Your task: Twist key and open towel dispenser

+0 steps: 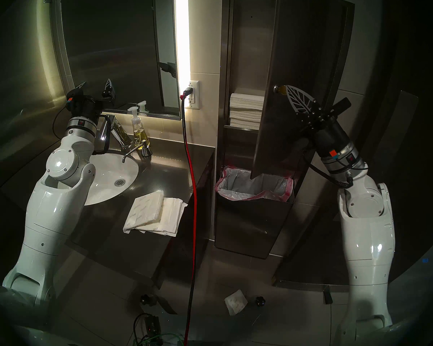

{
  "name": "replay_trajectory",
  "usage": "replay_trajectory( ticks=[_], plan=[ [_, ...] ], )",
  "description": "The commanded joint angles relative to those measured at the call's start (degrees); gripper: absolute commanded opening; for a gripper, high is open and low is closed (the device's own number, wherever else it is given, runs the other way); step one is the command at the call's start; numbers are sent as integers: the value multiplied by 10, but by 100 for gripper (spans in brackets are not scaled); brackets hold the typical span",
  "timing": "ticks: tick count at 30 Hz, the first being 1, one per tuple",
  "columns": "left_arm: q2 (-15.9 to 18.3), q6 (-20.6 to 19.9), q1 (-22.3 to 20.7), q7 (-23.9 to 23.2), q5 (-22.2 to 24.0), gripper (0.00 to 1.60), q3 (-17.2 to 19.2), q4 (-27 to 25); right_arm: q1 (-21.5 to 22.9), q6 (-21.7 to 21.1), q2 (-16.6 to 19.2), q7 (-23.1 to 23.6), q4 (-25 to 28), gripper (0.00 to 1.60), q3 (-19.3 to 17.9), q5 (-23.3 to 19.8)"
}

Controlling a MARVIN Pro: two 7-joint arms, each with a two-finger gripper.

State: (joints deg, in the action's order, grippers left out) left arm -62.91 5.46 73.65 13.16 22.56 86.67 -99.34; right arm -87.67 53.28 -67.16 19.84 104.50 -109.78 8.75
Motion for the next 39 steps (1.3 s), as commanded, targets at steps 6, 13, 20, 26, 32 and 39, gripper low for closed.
replay_trajectory(
  ticks=[6,13,20,26,32,39],
  plan=[
    [-1,2,-9,-1,1,160,-1,-6,-77,-58,-2,-65,34,160,-152,-57],
    [-2,2,-11,-1,1,160,-2,-6,-136,-104,-42,-50,101,160,-188,-94],
    [-3,2,-14,-1,2,160,-2,-6,-159,-167,-54,-34,143,160,-127,-141],
    [-4,2,-14,-1,2,160,-2,-5,-118,-241,-68,-25,162,160,-41,-175],
    [-5,2,-15,-2,2,160,-2,-5,-80,-283,-88,-41,151,160,7,-187],
    [-6,2,-16,-2,2,160,-2,-4,-54,-323,-120,-77,141,160,39,-179]
  ],
)
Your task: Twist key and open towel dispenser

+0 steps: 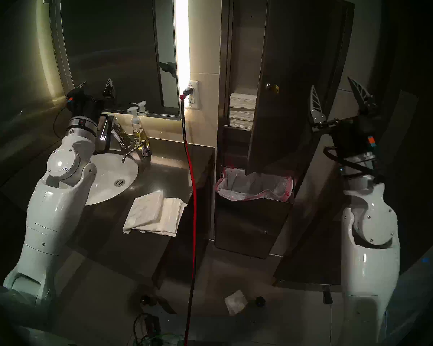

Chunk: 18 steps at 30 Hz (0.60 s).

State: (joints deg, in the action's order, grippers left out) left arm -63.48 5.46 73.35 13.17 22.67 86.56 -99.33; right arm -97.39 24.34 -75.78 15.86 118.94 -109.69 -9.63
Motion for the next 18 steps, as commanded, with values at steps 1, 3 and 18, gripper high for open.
replay_trajectory(
  ticks=[1,3,18],
  plan=[
    [0,2,-13,-3,1,160,0,-4,40,-33,-45,-50,-2,160,35,6],
    [-1,2,-13,-3,0,160,0,-4,22,-31,-50,-59,9,160,22,3],
    [-2,2,-12,-4,0,160,1,-4,-114,-83,-35,-14,63,160,-108,-48]
  ],
)
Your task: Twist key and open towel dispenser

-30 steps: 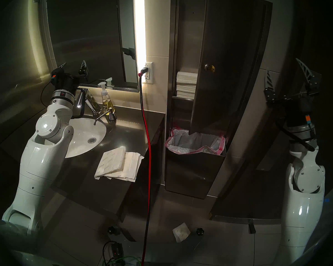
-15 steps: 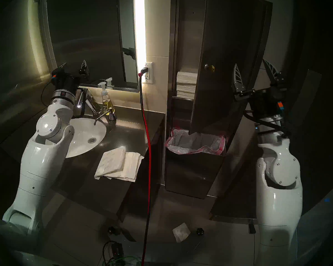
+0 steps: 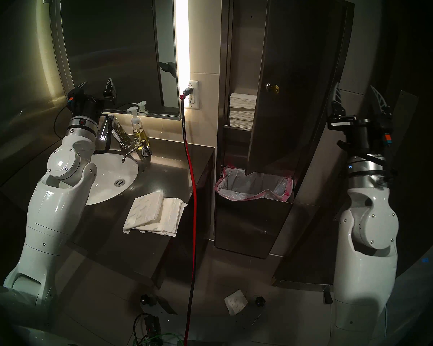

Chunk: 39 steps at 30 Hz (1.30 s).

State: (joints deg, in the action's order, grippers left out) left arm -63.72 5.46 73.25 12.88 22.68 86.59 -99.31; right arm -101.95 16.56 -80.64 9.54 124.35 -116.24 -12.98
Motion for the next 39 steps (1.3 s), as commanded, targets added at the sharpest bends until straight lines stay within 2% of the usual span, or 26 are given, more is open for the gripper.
replay_trajectory(
  ticks=[1,2,6,13,21,23,39],
  plan=[
    [0,2,-11,-1,0,160,1,-4,-56,-7,6,58,0,160,-48,-9],
    [0,2,-11,-1,0,160,1,-4,-74,-3,13,70,1,160,-58,-18],
    [0,2,-12,-2,-1,160,1,-4,-91,2,21,98,-2,160,-76,-40],
    [0,2,-12,-2,-1,160,1,-4,-104,8,21,137,1,160,-78,-61],
    [-1,1,-12,-3,-1,160,1,-4,-106,2,20,152,0,160,-77,-74],
    [-1,1,-12,-3,-1,160,1,-4,-107,-18,20,155,2,160,-76,-94],
    [-1,1,-12,-3,-1,160,2,-4,-104,-24,17,162,3,160,-80,-98]
  ],
)
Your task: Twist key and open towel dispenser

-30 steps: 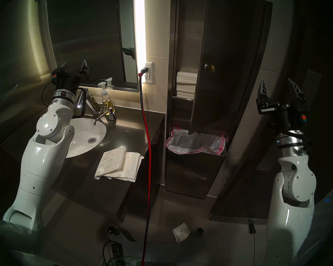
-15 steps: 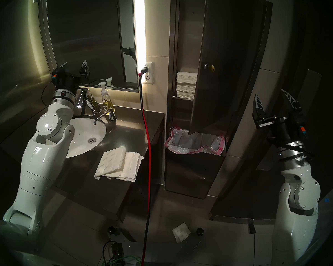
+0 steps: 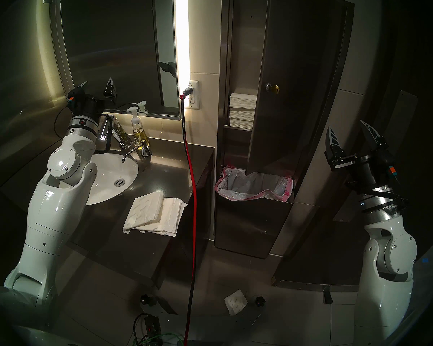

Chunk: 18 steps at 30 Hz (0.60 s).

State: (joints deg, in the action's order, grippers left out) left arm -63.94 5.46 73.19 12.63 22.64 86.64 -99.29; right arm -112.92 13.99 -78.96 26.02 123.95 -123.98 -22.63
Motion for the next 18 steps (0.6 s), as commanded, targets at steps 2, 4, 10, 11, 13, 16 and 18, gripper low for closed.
replay_trajectory(
  ticks=[2,4,10,11,13,16,18],
  plan=[
    [1,1,-11,-1,-1,160,1,-4,6,1,0,-2,7,160,-2,-1],
    [1,1,-11,-1,-1,160,1,-4,6,1,-1,-2,7,160,-3,-1],
    [15,26,-18,-8,-11,160,14,0,6,0,-1,-1,7,160,-3,-1],
    [19,28,-21,-11,-10,160,18,-3,6,0,-1,-1,6,160,-3,-1],
    [31,33,-26,-25,-12,160,21,-8,6,0,0,-1,6,160,-3,-2],
    [53,42,-30,-60,-20,160,13,-18,6,0,0,-1,6,160,-3,-2],
    [55,40,-32,-81,-8,160,10,-22,6,0,0,-1,6,160,-3,-2]
  ],
)
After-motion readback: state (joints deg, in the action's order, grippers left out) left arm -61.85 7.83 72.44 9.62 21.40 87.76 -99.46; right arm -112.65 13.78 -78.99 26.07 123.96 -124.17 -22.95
